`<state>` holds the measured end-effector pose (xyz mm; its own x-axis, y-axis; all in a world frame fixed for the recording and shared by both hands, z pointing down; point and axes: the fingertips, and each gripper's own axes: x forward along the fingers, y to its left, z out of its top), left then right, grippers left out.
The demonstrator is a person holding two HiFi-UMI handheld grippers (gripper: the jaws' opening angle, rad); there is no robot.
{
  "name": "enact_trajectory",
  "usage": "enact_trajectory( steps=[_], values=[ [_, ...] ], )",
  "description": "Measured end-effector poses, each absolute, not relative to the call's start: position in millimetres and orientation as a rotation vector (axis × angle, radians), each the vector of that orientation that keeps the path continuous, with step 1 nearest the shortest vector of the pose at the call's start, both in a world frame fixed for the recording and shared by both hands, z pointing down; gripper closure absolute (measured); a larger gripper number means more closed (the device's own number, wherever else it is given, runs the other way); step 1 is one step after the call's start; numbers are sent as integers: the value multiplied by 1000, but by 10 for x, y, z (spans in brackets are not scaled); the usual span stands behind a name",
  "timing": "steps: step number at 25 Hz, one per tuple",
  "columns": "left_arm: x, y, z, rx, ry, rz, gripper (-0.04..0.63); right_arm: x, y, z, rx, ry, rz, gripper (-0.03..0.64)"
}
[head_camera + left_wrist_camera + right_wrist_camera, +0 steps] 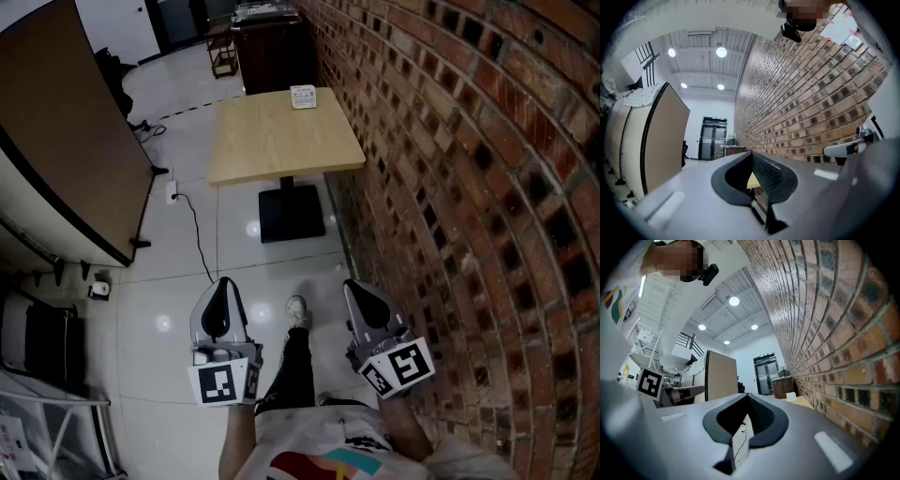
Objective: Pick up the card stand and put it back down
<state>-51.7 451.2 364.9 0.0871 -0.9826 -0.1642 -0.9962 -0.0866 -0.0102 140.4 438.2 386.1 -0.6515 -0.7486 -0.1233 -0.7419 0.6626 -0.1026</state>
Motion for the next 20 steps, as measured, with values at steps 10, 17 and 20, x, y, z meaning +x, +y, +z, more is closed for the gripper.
enact_trajectory(
  steps=[10,17,20],
  values=[
    [-1157,1741,3187,-2156,1814,348,591,616,1369,3762,-1247,2599,42,617],
    [-1646,-331,2890,-2242,1753,277,591,-21,-537,3236,-1332,2593,117,617],
    [-1737,-762,2970,-2295,1773,266,591,-20,-893,3323,-1415,2590,68,617]
  ],
)
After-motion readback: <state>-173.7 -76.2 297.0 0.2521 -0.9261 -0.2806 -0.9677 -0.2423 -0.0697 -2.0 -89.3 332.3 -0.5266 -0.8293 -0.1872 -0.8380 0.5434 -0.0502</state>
